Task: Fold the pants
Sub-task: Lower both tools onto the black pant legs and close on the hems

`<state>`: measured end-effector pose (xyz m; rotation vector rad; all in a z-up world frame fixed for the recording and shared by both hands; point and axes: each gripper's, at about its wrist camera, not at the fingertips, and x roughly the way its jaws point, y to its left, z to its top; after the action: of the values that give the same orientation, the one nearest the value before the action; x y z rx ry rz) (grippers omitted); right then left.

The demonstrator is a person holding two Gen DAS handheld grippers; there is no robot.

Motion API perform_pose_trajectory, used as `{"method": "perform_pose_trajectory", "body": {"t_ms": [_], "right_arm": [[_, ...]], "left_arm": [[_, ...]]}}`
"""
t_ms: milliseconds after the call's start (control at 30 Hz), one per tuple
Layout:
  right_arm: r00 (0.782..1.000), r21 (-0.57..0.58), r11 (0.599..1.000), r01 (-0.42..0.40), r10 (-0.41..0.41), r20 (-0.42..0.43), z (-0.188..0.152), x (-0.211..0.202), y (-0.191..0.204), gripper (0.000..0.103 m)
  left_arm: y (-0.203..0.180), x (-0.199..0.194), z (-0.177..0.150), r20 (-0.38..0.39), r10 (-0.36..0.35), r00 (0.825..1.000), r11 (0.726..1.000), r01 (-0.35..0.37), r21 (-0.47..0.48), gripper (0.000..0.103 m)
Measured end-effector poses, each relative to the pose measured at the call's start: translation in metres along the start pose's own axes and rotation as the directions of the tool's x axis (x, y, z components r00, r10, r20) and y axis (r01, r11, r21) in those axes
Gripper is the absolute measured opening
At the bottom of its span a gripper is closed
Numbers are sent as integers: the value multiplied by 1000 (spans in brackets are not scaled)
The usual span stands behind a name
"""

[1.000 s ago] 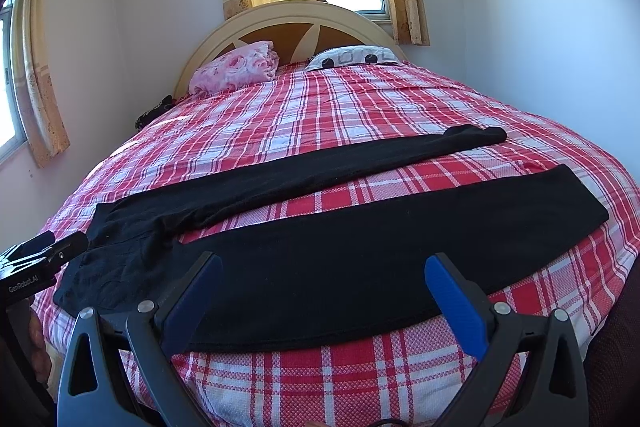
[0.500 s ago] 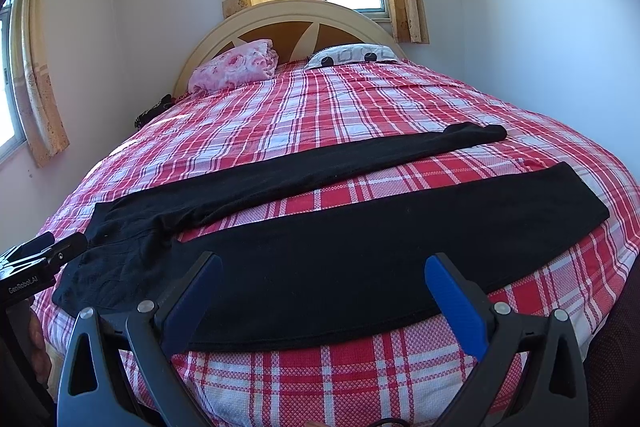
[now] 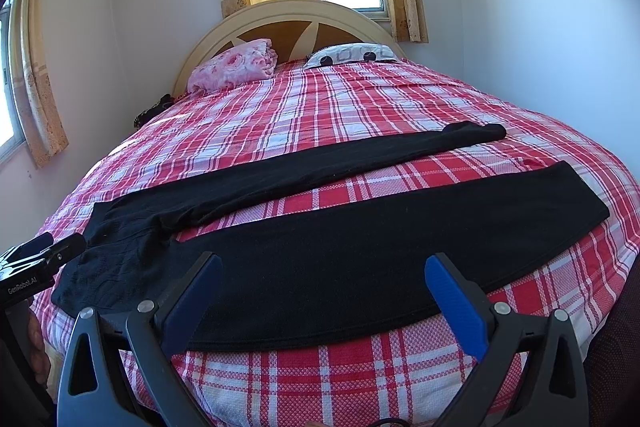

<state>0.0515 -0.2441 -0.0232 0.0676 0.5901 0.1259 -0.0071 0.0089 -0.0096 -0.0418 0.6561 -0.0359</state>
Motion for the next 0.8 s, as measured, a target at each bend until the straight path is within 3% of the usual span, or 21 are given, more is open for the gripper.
{"method": "perform_pose_trajectory", "body": {"t_ms": [167, 300, 500, 667, 800], "right_arm": [[1000, -12, 1000, -27, 27, -12, 15, 9, -16, 102], [1000, -25, 999, 29, -29, 8, 37, 18, -43, 102], [998, 20, 999, 40, -39, -39, 68, 46, -87, 102], [995, 27, 997, 77, -75, -67, 87, 66, -114, 102], [991, 42, 995, 95, -91, -101, 99, 86, -136, 102]], "left_arm": [[19, 18, 4, -13, 81, 997, 995, -80, 52, 103], [67, 45, 17, -54, 151, 987, 988, -149, 41, 103], [131, 87, 43, -109, 247, 963, 969, -245, 34, 103], [171, 133, 62, -185, 218, 958, 974, -225, -15, 96], [188, 179, 70, -289, 189, 939, 977, -210, -42, 80]]}}
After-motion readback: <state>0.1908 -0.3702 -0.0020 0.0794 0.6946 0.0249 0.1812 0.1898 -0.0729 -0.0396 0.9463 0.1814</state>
